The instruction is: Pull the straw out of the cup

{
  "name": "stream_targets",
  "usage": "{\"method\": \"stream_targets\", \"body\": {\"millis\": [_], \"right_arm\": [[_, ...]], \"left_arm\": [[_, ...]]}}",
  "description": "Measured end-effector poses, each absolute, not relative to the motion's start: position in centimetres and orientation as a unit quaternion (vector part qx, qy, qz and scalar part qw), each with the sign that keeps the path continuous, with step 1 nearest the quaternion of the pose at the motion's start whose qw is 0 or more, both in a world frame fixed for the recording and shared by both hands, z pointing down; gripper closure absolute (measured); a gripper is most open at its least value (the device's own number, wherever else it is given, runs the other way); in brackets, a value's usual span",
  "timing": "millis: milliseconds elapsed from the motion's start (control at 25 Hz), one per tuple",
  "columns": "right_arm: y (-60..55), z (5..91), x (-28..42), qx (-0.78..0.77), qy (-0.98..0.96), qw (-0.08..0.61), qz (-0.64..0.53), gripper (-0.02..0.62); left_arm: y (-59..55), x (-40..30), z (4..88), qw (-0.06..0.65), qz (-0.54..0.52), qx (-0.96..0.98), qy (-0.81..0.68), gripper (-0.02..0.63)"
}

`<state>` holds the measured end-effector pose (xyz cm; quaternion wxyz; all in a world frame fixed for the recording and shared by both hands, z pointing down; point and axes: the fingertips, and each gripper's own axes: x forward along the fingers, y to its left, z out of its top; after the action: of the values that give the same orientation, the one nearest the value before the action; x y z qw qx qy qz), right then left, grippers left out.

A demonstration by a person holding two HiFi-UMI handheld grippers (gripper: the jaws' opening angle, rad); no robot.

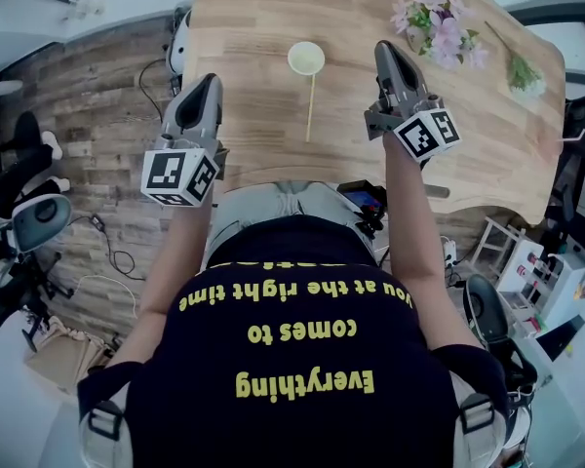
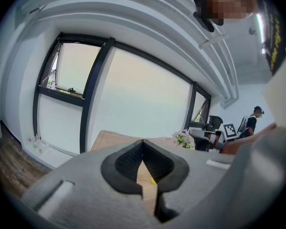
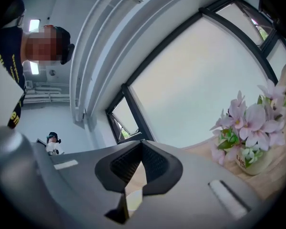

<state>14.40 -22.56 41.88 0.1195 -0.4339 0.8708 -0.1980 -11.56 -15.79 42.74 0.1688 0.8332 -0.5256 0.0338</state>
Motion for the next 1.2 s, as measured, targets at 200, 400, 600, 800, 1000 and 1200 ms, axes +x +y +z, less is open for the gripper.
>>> {"method": "stream_targets", "body": {"millis": [200,400,600,800,1000,1200], "right_arm": [[-21.5,39.9,15.1,-0.426,0.880,0.124,-0.169,0.588],[-20.4,38.9,16.3,-0.438,0.879,0.120,-0.146,0.588],[-19.1,38.2,17.6,-0.448,0.878,0.113,-0.129,0.589],[-17.7,37.1,18.2,-0.447,0.881,0.108,-0.112,0.589],[-16.6,36.2,18.6,-0.451,0.879,0.113,-0.104,0.589],[-15.7,35.6,18.8,-0.458,0.875,0.121,-0.102,0.588]], "left_arm": [[-15.5,-11.6,41.9,0.160,0.030,0.831,-0.532,0.604],[-14.7,-11.9,41.2,0.152,0.028,0.827,-0.540,0.604],[-14.3,-12.0,40.4,0.146,0.025,0.826,-0.544,0.604],[-14.1,-11.9,39.5,0.135,0.021,0.829,-0.542,0.604],[-13.9,-11.6,39.0,0.130,0.019,0.832,-0.538,0.604],[-13.7,-11.6,38.4,0.126,0.018,0.835,-0.535,0.604]]}}
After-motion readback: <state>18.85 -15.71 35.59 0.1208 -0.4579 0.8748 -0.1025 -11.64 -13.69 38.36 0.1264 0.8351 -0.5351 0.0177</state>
